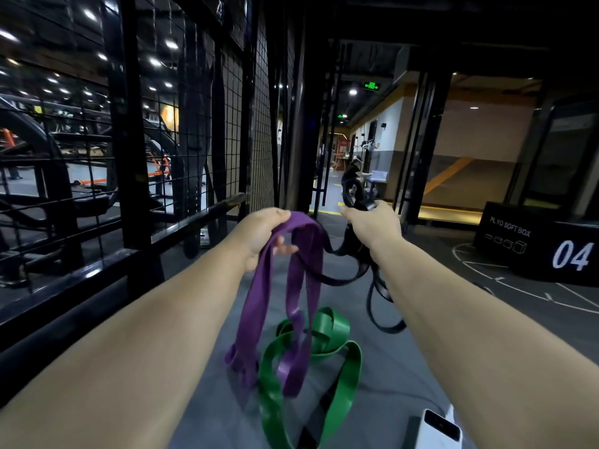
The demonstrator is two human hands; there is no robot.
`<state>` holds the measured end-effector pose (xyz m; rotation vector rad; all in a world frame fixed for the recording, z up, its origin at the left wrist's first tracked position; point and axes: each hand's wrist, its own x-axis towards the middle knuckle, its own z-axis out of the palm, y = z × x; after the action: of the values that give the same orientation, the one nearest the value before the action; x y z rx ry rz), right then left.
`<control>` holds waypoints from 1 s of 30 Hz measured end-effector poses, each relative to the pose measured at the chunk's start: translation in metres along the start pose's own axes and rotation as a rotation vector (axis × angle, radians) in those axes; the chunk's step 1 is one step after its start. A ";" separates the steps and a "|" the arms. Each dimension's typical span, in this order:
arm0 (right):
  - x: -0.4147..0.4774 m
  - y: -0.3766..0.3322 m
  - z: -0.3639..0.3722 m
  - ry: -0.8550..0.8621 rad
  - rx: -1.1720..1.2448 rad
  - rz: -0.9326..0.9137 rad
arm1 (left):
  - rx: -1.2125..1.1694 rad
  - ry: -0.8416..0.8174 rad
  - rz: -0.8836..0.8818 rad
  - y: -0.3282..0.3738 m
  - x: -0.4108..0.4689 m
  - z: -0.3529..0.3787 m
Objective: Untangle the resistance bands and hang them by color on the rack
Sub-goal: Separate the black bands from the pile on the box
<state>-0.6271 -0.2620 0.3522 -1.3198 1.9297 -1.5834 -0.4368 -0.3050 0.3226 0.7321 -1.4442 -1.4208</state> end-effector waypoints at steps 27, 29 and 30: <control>-0.014 0.052 0.013 0.048 -0.101 0.080 | -0.237 -0.197 0.033 -0.027 -0.005 0.014; -0.020 0.064 0.015 0.031 -0.135 0.077 | -0.365 -0.235 0.048 -0.022 -0.005 0.014; -0.022 0.071 0.016 0.022 -0.142 0.084 | -0.418 -0.256 0.050 -0.019 -0.006 0.015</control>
<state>-0.6352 -0.2567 0.2764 -1.2605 2.1167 -1.4506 -0.4519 -0.2966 0.3052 0.2555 -1.2792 -1.7509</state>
